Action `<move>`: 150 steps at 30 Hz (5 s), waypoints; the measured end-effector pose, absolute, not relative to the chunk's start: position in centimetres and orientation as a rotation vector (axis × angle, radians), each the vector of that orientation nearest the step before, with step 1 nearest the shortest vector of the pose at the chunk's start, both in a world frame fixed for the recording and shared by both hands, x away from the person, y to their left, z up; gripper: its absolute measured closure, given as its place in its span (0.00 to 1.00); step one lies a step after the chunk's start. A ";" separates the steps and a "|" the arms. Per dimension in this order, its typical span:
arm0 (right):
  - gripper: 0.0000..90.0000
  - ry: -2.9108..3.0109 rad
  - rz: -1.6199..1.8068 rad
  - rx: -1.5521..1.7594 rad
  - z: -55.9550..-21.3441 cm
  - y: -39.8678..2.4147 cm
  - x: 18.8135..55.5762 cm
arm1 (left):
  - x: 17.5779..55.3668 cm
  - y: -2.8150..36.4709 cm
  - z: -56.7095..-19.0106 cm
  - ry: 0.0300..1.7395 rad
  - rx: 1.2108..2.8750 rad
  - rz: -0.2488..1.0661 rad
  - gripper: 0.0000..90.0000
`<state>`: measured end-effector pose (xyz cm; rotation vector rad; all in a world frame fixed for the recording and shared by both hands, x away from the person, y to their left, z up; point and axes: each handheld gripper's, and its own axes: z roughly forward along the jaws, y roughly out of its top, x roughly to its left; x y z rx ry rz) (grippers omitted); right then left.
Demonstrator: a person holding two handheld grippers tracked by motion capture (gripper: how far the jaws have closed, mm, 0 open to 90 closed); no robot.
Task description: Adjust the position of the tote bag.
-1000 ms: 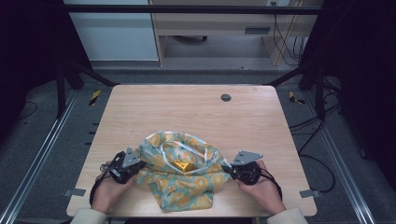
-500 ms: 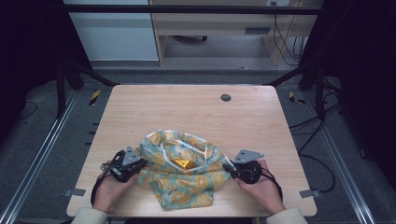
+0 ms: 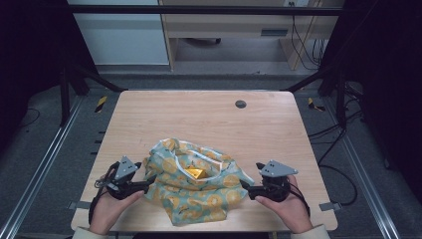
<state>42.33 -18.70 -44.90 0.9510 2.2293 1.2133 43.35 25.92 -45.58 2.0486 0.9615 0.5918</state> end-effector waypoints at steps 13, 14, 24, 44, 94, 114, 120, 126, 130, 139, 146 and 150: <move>0.54 2.326 1.192 0.909 -40.9 -14.6 47.5 | 44.5 25.0 -40.5 0.909 1.968 0.654 0.28; 0.57 2.340 1.182 0.913 -40.9 -14.2 48.2 | 44.5 25.0 -40.5 0.909 1.968 0.654 0.28; 0.51 2.454 1.113 1.079 -43.2 -12.7 52.0 | 46.9 23.0 -40.1 0.891 2.036 0.645 0.28; 1.00 2.336 1.279 0.962 -40.1 -13.4 48.9 | 47.1 21.8 -38.9 0.863 2.068 0.666 0.27; 1.00 2.319 1.402 0.702 -41.4 -14.6 41.5 | 46.3 21.7 -44.5 0.867 2.141 0.550 0.89; 1.00 2.293 1.421 0.736 -42.3 -16.9 39.9 | 40.7 23.8 -43.3 0.781 2.081 0.497 1.00; 1.00 2.332 1.382 0.763 -43.0 -17.2 40.1 | 40.5 23.0 -44.5 0.751 2.171 0.429 1.00; 1.00 2.318 1.425 0.749 -42.9 -17.6 39.9 | 40.6 22.8 -45.1 0.732 2.210 0.383 1.00; 1.00 2.327 1.434 0.737 -43.0 -17.8 39.7 | 40.3 22.9 -45.1 0.712 2.212 0.369 1.00; 1.00 2.371 1.443 0.701 -43.6 -17.9 39.2 | 39.7 23.4 -45.0 0.694 2.191 0.377 1.00; 1.00 2.395 1.457 0.682 -43.8 -17.7 39.2 | 39.6 23.8 -45.0 0.700 2.192 0.378 1.00; 1.00 2.423 1.433 0.684 -44.1 -17.6 39.3 | 39.7 23.3 -45.6 0.701 2.253 0.380 1.00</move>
